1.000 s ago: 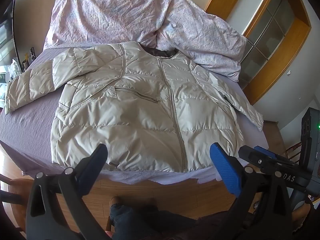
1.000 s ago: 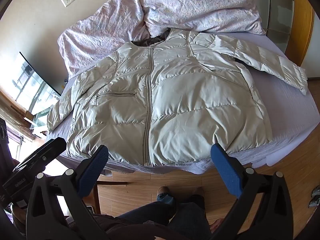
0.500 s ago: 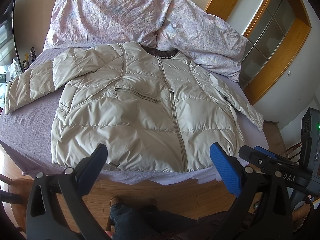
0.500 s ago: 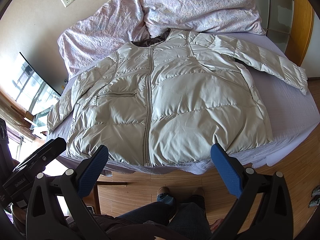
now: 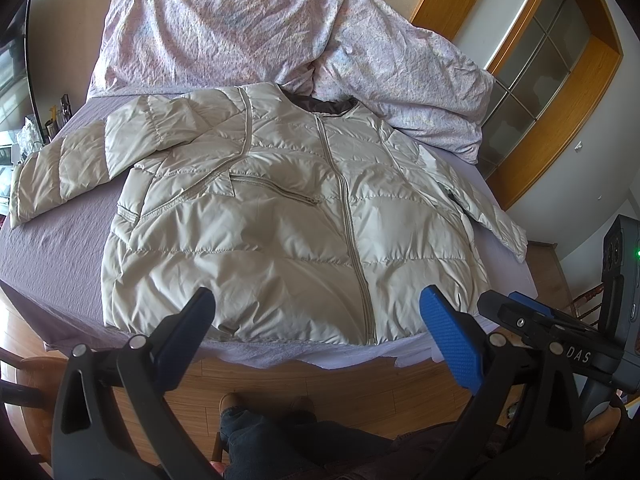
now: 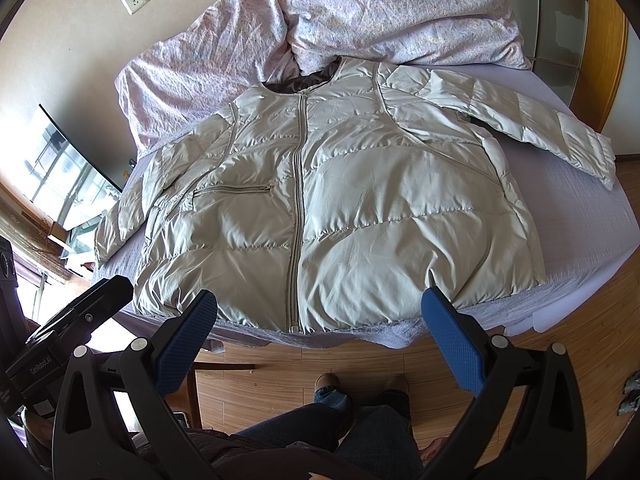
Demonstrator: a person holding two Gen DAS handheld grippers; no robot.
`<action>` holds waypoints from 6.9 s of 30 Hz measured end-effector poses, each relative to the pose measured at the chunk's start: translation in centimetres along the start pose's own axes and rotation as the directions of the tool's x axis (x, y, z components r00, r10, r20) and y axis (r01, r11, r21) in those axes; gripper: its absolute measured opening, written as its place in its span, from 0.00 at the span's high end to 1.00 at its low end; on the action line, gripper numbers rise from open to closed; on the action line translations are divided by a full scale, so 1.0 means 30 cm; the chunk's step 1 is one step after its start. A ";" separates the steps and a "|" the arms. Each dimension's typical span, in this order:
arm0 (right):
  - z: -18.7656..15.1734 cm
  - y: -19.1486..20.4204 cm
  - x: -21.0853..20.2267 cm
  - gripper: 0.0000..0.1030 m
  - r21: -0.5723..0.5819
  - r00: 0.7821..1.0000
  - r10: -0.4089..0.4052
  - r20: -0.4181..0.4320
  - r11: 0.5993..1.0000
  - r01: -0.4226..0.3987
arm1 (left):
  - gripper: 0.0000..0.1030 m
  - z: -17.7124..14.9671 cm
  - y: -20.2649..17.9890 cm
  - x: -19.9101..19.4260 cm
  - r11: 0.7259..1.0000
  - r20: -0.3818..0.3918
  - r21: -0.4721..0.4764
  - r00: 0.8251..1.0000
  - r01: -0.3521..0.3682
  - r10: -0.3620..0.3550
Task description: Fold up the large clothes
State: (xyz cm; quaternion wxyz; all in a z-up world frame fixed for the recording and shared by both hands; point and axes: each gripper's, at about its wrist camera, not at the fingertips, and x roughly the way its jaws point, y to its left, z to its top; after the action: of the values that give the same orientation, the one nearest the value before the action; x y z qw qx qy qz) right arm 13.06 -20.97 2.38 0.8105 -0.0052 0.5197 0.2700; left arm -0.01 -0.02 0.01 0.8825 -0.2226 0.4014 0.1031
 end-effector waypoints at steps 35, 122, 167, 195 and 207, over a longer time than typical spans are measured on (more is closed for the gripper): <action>0.017 -0.001 0.012 0.01 -0.001 1.000 0.003 -0.002 1.000 -0.003 | 0.02 0.000 0.001 0.000 1.000 -0.001 -0.001 1.000 -0.001 0.001; 0.902 -0.394 0.592 0.86 0.168 0.986 -0.169 -0.006 0.971 0.167 | 0.02 0.357 0.426 0.294 0.960 -0.065 -0.156 0.972 -0.233 0.225; 0.849 0.290 1.055 0.70 -0.028 0.972 -0.167 -0.163 0.986 0.165 | 0.02 0.353 1.029 0.122 0.829 -0.075 -0.379 0.906 -0.411 0.416; 0.786 0.388 1.156 0.70 -0.226 0.945 -0.294 -0.141 0.939 0.259 | 0.17 0.229 1.520 0.047 0.632 -0.174 -0.662 0.903 -0.403 0.394; 0.787 0.384 1.153 0.70 -0.221 0.946 -0.297 -0.131 0.939 0.264 | 0.59 0.211 1.510 0.088 0.604 -0.131 -0.730 0.933 -0.320 0.336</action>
State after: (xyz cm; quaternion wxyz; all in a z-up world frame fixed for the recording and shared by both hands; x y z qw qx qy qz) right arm 38.64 10.65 -12.88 0.7912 -0.1829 0.5478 0.2011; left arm -10.41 42.83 -12.36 0.6851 -0.4826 0.3496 0.4190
